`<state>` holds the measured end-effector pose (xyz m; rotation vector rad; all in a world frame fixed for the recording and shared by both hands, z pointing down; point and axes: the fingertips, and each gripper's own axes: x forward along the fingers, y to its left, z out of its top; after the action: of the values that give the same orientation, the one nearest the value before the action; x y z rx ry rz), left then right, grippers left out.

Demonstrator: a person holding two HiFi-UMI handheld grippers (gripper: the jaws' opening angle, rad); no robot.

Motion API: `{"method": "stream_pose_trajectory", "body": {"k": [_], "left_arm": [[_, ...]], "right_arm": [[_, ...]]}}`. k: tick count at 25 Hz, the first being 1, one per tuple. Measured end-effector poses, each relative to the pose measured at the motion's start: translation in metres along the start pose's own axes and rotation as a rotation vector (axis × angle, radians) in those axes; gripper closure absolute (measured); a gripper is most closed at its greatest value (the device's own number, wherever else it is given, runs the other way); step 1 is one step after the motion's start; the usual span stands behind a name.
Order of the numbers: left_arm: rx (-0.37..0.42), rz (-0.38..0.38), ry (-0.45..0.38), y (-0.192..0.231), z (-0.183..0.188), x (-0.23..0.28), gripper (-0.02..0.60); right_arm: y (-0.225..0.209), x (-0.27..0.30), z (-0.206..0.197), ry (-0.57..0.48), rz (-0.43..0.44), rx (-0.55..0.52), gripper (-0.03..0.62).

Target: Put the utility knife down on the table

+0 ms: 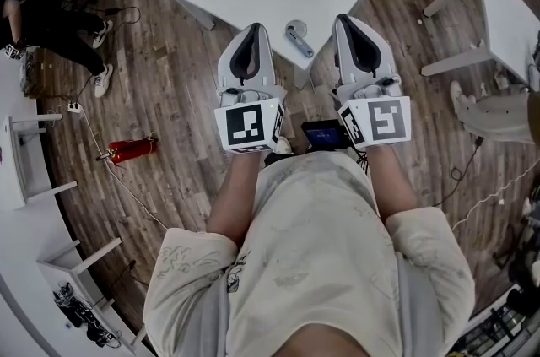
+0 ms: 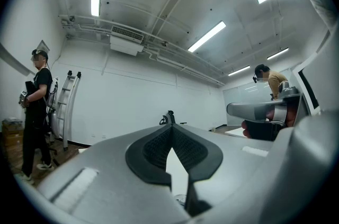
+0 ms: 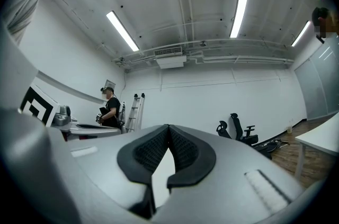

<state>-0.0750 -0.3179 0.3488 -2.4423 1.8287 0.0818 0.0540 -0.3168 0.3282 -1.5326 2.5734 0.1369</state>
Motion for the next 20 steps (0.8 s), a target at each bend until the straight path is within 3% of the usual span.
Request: {"method": "stream_pose_trajectory", "body": {"k": [20], "left_arm": [[-0.007,0.003,0.005,0.000,-0.013,0.004,0.561]], "right_arm": [[-0.005,0.001,-0.016,0.013,-0.003,0.005,0.588]]}}
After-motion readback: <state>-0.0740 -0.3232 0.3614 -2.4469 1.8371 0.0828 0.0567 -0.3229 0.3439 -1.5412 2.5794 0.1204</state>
